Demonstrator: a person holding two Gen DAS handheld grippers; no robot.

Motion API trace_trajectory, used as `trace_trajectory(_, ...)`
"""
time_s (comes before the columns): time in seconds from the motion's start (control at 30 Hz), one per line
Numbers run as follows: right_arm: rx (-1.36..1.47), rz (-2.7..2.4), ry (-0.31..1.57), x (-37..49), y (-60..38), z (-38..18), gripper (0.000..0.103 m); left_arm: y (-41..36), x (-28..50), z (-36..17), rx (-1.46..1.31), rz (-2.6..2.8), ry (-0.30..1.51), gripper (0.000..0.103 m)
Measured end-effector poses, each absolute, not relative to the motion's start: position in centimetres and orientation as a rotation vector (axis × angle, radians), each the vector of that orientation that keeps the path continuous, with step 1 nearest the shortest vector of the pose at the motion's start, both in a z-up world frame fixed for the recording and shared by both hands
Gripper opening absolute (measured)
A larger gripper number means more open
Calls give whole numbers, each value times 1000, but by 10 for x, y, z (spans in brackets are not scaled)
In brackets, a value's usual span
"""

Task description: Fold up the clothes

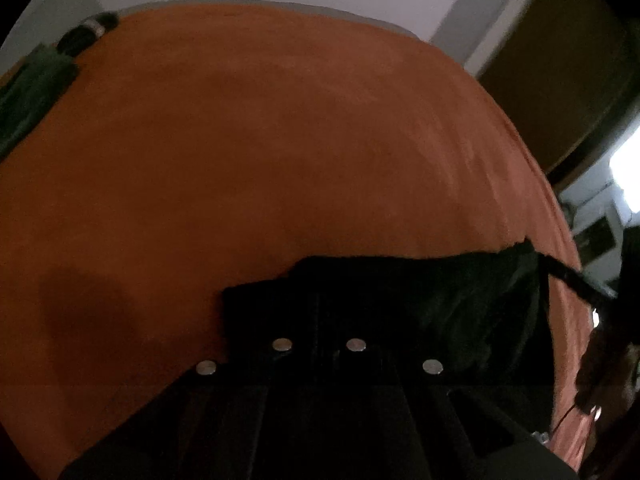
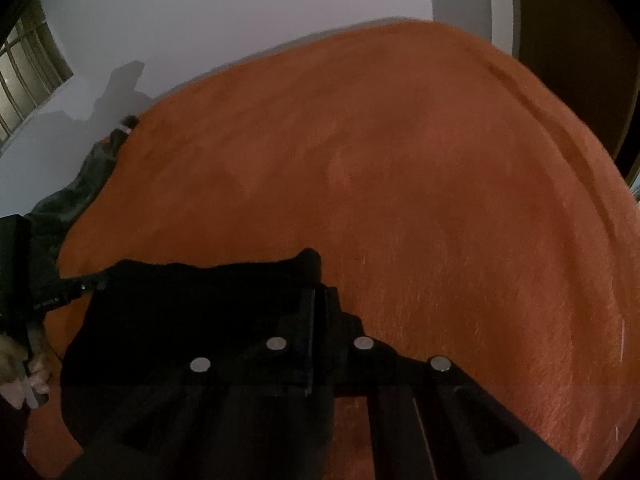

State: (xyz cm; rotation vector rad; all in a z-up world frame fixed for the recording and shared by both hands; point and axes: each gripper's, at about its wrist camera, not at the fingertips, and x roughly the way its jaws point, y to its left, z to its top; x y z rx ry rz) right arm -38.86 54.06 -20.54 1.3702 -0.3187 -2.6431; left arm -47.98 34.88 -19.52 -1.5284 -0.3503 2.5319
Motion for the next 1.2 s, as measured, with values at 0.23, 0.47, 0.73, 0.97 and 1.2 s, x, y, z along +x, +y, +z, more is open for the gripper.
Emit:
trace_trajectory(0.23, 1331, -2681, -273, -376, 543, -202, 3, 345, -478, -190, -1578, 2583, -287, 15)
trace_trajectory(0.47, 1418, -2643, -360, -382, 555, -217, 3, 369, -469, -210, -1562, 2486, -168, 29)
trace_trajectory(0.73, 1346, -2675, -354, -380, 554, -207, 3, 359, -474, -200, -1466, 2571, -303, 4)
trace_trajectory(0.97, 1333, -2738, -334, -387, 553, -211, 4, 352, -488, -221, -1552, 2549, -300, 5)
trace_trajectory(1.2, 1414, -2743, -397, -387, 565, -224, 1, 337, -479, -218, -1574, 2511, -311, 35)
